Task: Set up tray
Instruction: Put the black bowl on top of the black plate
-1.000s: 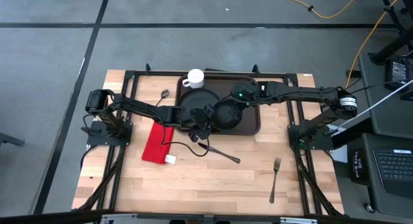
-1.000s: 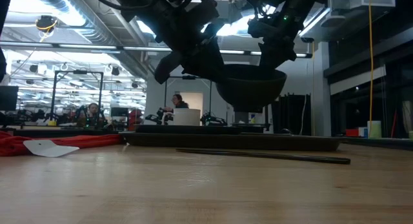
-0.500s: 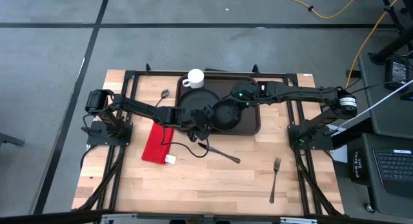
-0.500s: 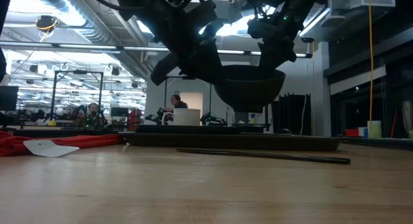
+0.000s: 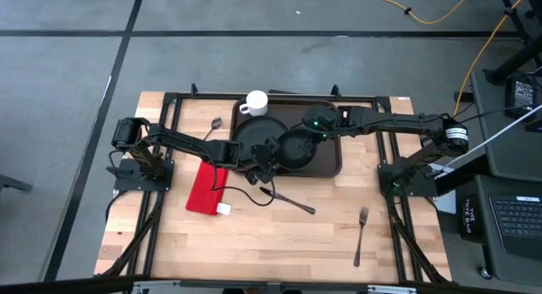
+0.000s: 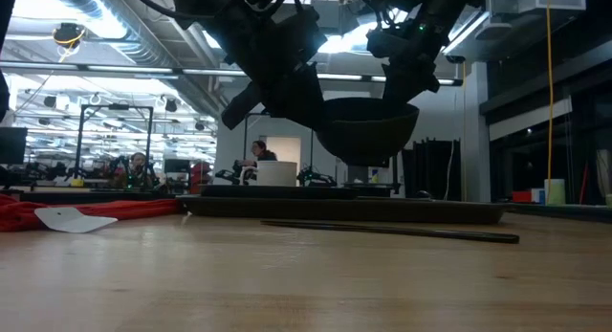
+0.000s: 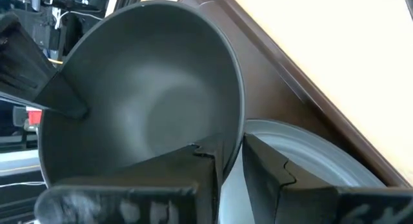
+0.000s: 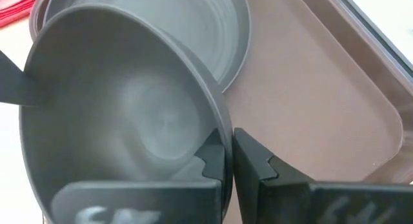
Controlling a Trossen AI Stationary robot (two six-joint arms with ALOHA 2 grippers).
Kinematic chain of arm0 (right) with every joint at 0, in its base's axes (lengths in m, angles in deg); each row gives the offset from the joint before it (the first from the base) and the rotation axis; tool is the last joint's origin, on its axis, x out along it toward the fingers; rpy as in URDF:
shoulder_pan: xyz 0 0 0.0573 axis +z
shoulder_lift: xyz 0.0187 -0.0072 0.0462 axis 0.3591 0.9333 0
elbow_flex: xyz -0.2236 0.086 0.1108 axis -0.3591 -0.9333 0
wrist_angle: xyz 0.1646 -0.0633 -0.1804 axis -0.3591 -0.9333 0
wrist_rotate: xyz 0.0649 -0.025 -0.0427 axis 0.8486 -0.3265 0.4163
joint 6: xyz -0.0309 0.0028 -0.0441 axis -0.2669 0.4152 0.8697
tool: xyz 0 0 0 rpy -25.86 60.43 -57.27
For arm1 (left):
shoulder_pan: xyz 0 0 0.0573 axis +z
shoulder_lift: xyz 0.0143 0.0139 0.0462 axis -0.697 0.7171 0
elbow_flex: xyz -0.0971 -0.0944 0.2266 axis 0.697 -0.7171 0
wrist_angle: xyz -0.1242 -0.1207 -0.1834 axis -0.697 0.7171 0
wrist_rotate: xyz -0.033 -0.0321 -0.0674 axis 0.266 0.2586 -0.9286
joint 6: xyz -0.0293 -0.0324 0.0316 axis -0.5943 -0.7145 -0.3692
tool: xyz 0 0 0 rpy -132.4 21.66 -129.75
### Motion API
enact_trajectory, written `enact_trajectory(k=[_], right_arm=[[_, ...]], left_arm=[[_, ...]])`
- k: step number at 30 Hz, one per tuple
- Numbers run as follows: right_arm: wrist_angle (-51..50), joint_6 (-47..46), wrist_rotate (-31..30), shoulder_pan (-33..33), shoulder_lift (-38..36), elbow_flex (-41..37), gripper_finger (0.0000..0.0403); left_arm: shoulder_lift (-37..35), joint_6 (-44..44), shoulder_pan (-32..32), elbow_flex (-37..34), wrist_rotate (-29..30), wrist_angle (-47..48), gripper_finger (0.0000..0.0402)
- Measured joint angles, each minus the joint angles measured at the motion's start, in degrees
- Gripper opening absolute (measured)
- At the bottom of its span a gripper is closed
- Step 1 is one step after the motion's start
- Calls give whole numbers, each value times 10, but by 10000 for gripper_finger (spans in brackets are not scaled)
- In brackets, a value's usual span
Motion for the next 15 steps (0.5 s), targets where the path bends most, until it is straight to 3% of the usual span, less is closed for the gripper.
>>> enact_trajectory(k=[15], right_arm=[[-1, -1, 0, 0, 0, 0, 15]], left_arm=[[0, -13, 0, -1, -2, -9, 58]])
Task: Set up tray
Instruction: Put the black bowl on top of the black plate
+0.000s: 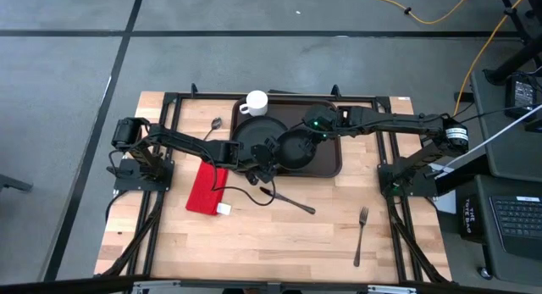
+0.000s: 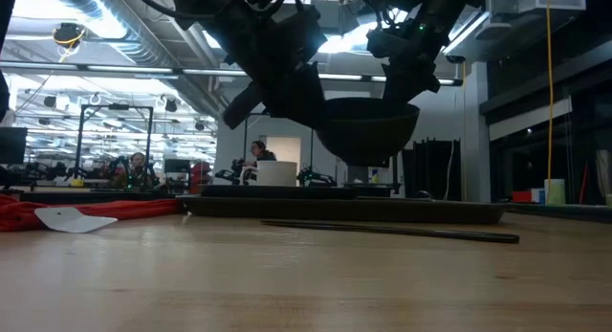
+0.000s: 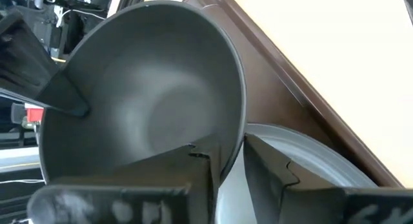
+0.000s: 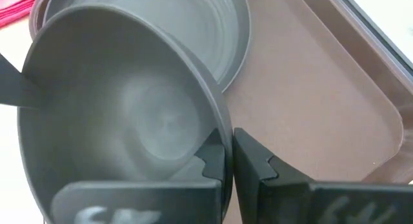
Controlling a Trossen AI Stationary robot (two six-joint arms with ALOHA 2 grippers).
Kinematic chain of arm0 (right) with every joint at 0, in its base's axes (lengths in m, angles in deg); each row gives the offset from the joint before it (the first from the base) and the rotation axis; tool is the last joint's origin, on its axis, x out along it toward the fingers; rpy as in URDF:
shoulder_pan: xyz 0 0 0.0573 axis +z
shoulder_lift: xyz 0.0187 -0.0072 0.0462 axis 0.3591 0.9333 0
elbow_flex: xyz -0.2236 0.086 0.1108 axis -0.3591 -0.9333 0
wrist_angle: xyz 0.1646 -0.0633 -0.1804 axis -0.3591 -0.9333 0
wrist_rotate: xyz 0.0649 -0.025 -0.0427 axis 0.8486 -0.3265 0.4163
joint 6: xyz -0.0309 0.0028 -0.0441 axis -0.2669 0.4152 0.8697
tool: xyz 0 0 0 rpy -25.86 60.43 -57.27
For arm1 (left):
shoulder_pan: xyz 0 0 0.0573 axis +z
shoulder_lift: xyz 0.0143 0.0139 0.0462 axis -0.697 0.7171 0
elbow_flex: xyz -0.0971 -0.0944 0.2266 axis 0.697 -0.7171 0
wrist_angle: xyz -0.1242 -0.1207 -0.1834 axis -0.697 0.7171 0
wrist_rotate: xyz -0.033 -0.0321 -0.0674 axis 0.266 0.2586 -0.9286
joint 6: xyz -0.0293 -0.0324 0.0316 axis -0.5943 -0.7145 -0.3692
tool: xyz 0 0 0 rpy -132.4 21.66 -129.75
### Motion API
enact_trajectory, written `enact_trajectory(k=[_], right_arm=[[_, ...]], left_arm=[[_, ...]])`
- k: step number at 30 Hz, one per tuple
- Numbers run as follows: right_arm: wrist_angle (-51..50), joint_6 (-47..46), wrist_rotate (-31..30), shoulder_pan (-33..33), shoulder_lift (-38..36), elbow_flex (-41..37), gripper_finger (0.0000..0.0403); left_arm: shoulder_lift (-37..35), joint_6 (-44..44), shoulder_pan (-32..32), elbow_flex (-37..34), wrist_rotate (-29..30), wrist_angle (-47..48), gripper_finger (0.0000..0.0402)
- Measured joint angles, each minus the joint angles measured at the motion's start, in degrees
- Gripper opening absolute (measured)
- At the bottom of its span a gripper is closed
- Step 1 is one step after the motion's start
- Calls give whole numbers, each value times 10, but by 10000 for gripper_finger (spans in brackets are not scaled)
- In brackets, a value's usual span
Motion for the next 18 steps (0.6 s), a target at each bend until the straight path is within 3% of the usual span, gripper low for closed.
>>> enact_trajectory(k=[9, 18], right_arm=[[1, 2, 5, 0, 0, 1, 15], [1, 4, 5, 1, 0, 1, 15]], left_arm=[[1, -1, 1, 0, 11, -9, 112], [1, 27, 1, 0, -6, -6, 96]])
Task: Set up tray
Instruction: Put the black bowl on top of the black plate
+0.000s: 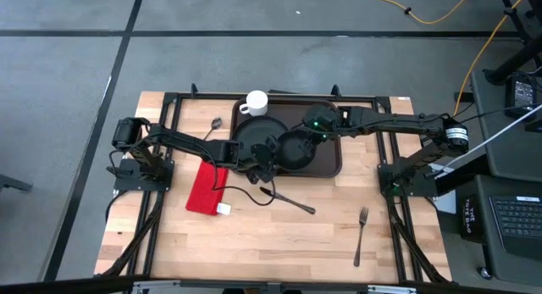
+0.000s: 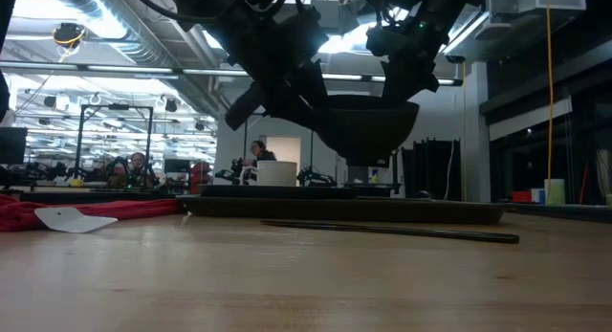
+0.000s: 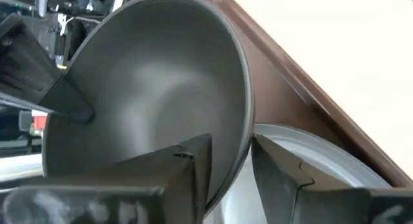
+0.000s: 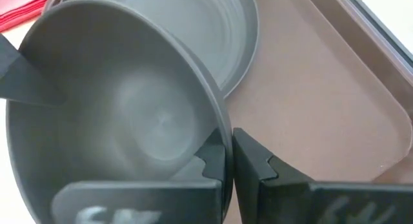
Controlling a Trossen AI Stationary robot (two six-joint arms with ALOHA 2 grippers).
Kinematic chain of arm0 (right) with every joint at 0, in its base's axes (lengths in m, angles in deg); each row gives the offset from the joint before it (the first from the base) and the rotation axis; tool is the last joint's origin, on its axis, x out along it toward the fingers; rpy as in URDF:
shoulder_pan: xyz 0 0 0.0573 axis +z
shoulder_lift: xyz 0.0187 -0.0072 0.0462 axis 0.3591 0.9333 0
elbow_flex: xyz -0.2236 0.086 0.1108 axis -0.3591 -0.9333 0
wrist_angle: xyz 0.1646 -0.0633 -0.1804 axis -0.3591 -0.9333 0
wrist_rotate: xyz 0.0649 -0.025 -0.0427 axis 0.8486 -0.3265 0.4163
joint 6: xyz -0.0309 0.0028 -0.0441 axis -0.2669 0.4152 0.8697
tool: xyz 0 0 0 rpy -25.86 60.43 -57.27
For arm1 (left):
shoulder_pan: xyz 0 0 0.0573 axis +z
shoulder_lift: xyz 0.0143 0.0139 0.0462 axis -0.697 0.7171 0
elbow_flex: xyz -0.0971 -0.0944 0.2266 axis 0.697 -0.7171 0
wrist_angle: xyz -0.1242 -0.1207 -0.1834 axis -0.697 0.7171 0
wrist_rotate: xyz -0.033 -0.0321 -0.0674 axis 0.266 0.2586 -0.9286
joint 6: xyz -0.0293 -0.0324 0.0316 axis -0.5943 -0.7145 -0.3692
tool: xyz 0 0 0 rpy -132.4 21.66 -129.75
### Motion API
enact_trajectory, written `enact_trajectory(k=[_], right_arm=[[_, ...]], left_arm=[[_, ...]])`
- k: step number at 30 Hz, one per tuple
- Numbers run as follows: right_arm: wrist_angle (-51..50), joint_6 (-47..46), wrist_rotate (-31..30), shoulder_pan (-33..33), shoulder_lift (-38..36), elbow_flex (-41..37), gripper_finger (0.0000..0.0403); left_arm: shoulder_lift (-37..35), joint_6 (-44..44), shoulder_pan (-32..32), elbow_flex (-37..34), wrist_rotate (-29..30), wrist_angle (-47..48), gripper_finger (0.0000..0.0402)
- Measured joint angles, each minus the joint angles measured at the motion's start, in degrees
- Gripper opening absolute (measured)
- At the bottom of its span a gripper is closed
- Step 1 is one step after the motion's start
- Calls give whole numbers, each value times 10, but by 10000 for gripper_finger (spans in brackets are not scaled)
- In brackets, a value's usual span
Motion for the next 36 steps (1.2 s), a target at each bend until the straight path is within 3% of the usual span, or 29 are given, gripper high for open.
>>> enact_trajectory(k=[9, 14, 24, 34, 36], right_arm=[[9, 8, 0, 0, 0, 0, 18], [40, 29, 10, 1, -3, 3, 57], [79, 85, 24, 0, -5, 1, 122], [89, 112, -2, 0, -17, 0, 115], [96, 129, -18, 0, -21, 0, 104]], left_arm=[[0, 30, 0, 0, -28, 5, 44], [1, 56, 1, -1, -32, 26, 7], [2, 29, 8, -2, -29, 72, 2], [-36, 36, 17, -2, -34, 97, 2], [-55, 23, 23, -1, -58, 111, 2]])
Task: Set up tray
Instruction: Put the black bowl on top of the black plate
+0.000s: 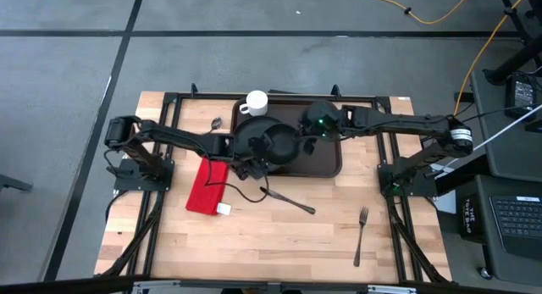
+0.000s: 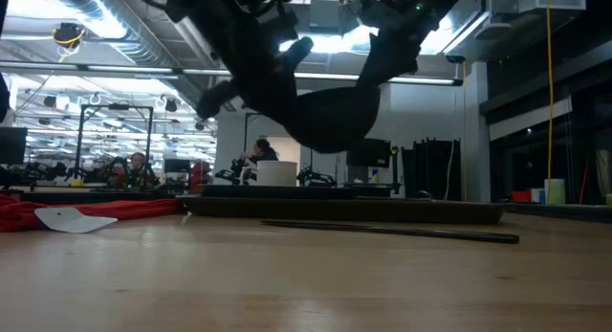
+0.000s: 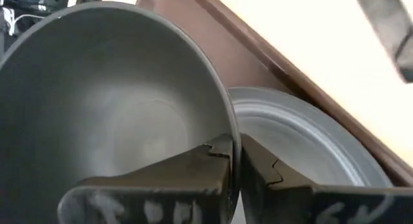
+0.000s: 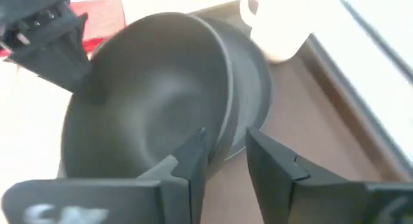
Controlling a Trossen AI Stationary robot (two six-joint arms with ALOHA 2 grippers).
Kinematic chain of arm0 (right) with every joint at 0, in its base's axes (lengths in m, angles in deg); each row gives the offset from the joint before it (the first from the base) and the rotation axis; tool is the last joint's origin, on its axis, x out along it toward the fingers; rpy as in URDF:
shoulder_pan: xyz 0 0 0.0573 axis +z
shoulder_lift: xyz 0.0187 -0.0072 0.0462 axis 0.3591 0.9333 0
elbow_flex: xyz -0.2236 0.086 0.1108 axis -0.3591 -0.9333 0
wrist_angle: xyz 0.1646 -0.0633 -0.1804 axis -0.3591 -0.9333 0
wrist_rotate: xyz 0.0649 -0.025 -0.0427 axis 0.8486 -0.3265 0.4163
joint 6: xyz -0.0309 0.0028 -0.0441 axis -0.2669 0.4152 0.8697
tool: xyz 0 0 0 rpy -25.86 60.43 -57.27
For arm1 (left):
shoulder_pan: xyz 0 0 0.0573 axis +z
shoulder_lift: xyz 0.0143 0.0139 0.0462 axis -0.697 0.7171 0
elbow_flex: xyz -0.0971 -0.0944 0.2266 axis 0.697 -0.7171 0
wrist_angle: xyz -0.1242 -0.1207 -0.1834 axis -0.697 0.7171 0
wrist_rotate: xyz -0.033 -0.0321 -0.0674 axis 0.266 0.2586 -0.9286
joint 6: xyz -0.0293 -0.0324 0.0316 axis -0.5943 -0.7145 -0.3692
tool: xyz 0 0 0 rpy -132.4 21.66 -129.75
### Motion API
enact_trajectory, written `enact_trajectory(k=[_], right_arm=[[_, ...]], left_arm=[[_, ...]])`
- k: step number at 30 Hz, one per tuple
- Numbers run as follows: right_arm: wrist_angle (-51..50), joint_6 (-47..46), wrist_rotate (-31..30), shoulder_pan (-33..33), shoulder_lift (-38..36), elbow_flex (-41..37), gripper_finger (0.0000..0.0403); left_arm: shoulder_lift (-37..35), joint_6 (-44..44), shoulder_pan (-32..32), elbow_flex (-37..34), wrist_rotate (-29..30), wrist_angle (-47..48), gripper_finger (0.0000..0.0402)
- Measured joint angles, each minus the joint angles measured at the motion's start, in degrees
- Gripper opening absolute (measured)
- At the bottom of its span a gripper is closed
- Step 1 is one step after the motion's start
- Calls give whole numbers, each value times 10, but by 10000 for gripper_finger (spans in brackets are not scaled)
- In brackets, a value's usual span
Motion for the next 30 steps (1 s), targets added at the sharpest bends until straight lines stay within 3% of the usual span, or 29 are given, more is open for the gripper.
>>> enact_trajectory(k=[4, 8, 14, 23, 30], right_arm=[[9, 29, -12, -1, -16, -1, 63], [19, 46, -18, -3, -38, 0, 9], [40, 53, -23, -3, -52, -22, 6], [256, 69, -21, 0, -52, -149, 4], [452, 71, -21, 2, -52, -229, 4]], left_arm=[[-36, -48, 22, 0, -63, 42, 2], [-56, -83, 40, 1, -61, 84, 2], [-57, -114, 62, -20, -75, 107, 2], [-57, -118, 91, -78, -86, 65, 2], [-57, -105, 140, -82, -154, 64, 2]])
